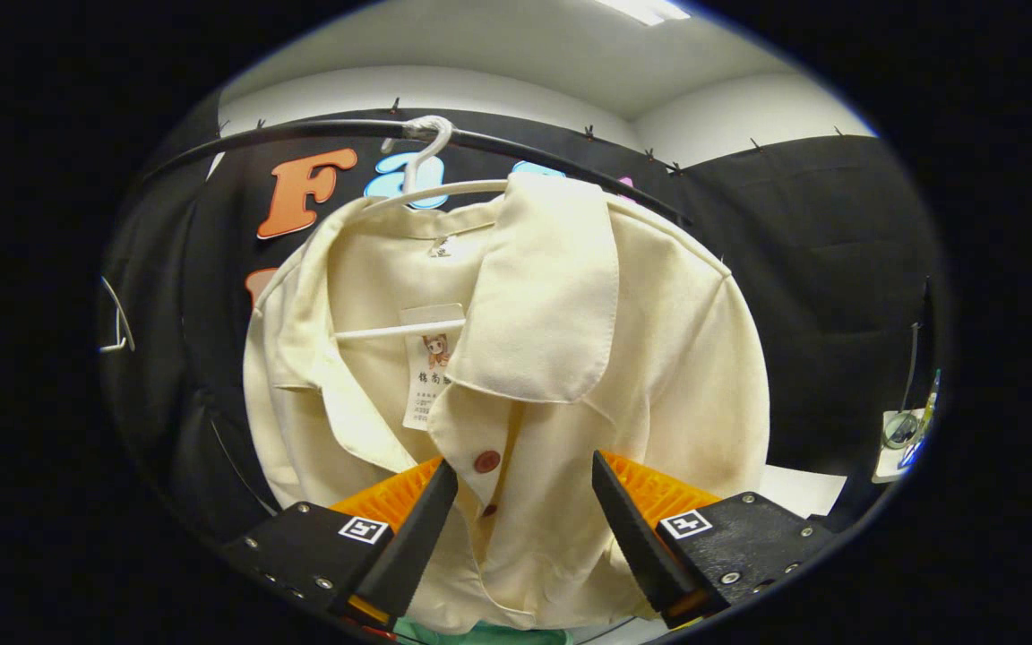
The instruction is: Grasp the clothes on the hanger with both hands and then place them into the laundry hamper below.
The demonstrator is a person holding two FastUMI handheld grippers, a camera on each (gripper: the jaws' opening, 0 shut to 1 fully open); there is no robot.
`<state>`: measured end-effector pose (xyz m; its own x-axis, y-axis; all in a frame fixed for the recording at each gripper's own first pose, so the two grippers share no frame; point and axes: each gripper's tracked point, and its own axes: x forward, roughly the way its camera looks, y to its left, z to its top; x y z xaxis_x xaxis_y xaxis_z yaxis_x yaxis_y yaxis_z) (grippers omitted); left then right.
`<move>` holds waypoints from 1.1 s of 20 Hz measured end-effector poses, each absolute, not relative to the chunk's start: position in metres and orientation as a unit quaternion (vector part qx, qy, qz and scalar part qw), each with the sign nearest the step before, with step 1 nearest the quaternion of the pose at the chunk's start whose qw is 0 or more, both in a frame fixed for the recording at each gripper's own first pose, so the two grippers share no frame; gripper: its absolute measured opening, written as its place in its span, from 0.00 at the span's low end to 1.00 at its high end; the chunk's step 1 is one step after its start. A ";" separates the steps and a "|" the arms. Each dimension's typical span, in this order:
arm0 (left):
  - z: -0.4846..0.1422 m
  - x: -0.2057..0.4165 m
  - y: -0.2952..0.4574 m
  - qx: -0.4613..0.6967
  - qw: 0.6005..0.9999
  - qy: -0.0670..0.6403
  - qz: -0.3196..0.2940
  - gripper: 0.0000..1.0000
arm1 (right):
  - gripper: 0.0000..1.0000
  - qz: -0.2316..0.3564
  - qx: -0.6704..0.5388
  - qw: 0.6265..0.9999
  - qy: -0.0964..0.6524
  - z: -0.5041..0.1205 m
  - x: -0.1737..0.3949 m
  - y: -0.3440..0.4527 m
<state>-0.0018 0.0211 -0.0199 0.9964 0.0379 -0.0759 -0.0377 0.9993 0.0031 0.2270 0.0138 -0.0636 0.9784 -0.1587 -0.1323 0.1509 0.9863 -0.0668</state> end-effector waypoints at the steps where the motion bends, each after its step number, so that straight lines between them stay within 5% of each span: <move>1: -0.022 0.000 0.022 -0.001 0.999 0.041 0.018 0.96 | 0.95 -0.099 -0.033 0.992 0.069 -0.067 0.234 0.005; 5: -0.027 0.014 0.016 0.003 0.999 0.034 -0.002 0.96 | 0.93 -0.128 -0.043 0.989 0.052 -0.064 0.238 -0.019; 7: -0.028 0.026 -0.007 -0.006 0.999 0.024 -0.046 0.99 | 0.79 -0.116 -0.060 0.990 0.047 -0.059 0.237 -0.025; 8: -0.029 0.033 -0.025 -0.014 0.997 0.020 -0.077 0.99 | 0.55 -0.108 -0.070 0.991 0.046 -0.056 0.235 -0.029; 9: -0.030 0.039 -0.043 -0.020 0.994 0.017 -0.106 0.96 | 0.48 -0.094 -0.076 0.992 0.042 -0.052 0.234 -0.029; 10: -0.032 0.046 -0.059 -0.026 0.991 0.016 -0.129 0.94 | 0.28 -0.084 -0.080 0.993 0.038 -0.047 0.233 -0.030; 12: -0.040 0.067 -0.085 -0.041 0.986 0.018 -0.158 0.96 | 0.12 -0.059 -0.086 0.994 0.025 -0.034 0.227 -0.031; 14: -0.054 0.091 -0.109 -0.055 0.983 0.024 -0.171 0.96 | 0.04 -0.035 -0.094 0.995 0.019 -0.024 0.218 -0.029; 22: -0.137 0.172 -0.167 -0.001 0.992 0.032 -0.120 0.96 | 0.03 0.016 -0.099 0.995 0.021 -0.007 0.191 -0.033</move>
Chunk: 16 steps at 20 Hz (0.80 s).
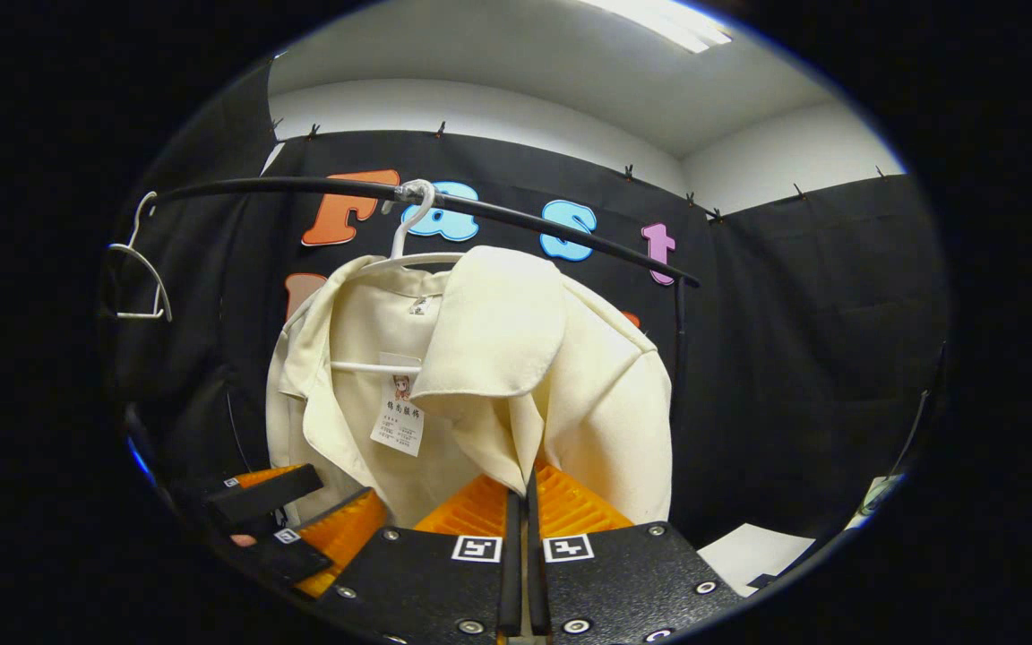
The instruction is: Grasp the clothes on the hanger with both hands and then place them into the laundry hamper below.
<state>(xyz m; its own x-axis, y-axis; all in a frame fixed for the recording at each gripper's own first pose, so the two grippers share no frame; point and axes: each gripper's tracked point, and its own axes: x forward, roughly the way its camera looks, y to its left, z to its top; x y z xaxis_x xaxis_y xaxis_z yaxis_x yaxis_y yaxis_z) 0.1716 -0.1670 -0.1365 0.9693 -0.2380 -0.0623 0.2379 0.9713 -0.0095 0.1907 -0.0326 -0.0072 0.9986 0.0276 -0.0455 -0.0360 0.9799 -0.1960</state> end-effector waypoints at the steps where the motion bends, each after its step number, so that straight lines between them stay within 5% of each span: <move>1: -0.140 0.177 -0.170 0.016 0.993 0.024 -0.113 1.00 | 0.03 0.018 -0.102 0.994 0.024 -0.008 0.190 -0.033; 9: -0.147 0.211 -0.150 0.058 0.996 0.010 -0.066 0.99 | 0.02 0.030 -0.100 0.994 0.026 -0.010 0.185 -0.034; 16: -0.122 0.230 -0.058 0.167 0.985 -0.017 0.047 0.90 | 0.02 0.028 -0.096 0.995 0.024 -0.009 0.177 -0.041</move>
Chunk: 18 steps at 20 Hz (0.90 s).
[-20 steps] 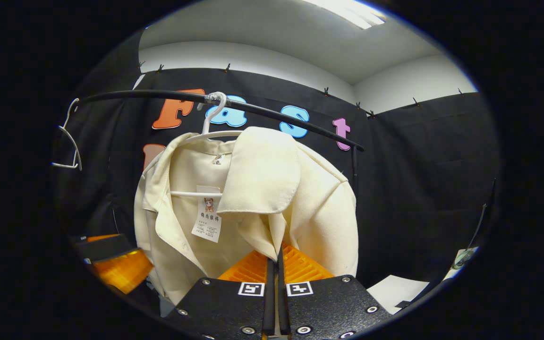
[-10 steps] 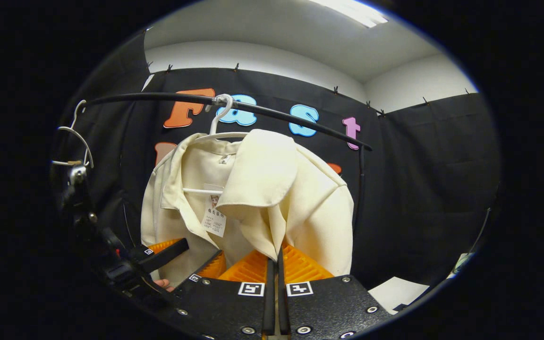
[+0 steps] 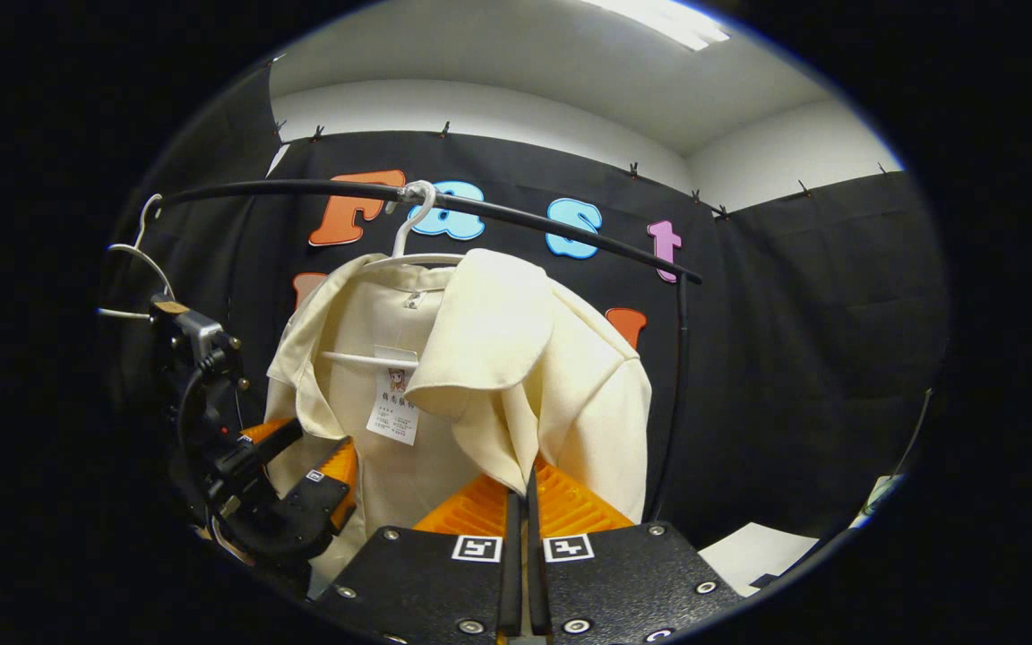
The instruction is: Grasp the clothes on the hanger with both hands and then place them into the laundry hamper below.
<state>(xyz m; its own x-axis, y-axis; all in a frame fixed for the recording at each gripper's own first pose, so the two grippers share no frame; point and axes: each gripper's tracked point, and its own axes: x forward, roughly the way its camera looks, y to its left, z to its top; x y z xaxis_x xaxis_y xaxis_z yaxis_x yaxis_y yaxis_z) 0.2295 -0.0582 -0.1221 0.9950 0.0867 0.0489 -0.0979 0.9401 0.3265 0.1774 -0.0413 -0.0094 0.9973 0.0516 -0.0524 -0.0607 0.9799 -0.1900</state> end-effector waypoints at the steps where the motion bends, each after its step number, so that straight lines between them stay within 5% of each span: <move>1: -0.115 0.231 -0.038 0.191 0.979 -0.022 0.073 0.72 | 0.02 0.029 -0.094 0.995 0.024 -0.010 0.177 -0.041; 2: -0.108 0.229 -0.017 0.214 0.971 -0.023 0.101 0.54 | 0.02 0.028 -0.094 0.995 0.025 -0.009 0.177 -0.042; 3: -0.101 0.229 -0.004 0.230 0.967 -0.019 0.112 0.17 | 0.03 0.025 -0.097 0.995 0.023 -0.010 0.177 -0.043; 11: -0.063 0.216 0.023 0.263 0.958 -0.022 0.110 0.12 | 0.02 -0.014 -0.110 0.994 -0.006 0.016 0.160 -0.067; 18: 0.010 0.202 0.044 0.242 0.950 -0.132 0.146 0.07 | 0.00 -0.073 -0.082 0.991 -0.076 0.065 0.152 -0.112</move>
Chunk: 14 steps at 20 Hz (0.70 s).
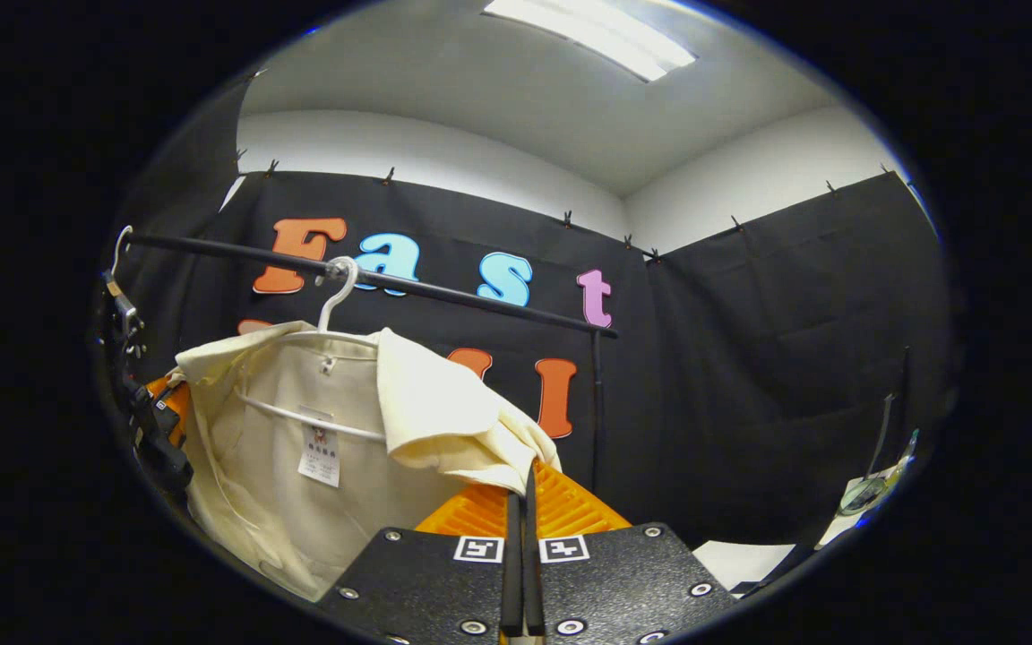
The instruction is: Grasp the clothes on the hanger with both hands and then place them into the laundry hamper below.
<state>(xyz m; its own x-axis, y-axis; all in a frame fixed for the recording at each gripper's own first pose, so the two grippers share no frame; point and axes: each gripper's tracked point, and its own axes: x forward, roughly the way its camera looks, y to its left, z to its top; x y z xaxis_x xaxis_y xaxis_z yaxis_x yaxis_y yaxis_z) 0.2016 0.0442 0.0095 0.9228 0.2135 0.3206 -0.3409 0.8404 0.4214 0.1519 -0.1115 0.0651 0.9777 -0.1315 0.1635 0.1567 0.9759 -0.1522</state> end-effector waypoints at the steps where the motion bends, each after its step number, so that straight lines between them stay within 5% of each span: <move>1: 0.018 0.203 0.048 0.244 0.948 -0.139 0.153 0.07 | 0.00 -0.078 -0.081 0.990 -0.084 0.073 0.154 -0.117; 9: 0.062 0.244 0.058 0.250 0.932 -0.194 0.175 0.07 | 0.00 -0.099 -0.080 0.979 -0.158 0.150 0.192 -0.160; 14: 0.056 0.275 0.073 0.244 0.935 -0.182 0.181 0.07 | 0.00 -0.067 -0.063 0.986 -0.138 0.145 0.242 -0.164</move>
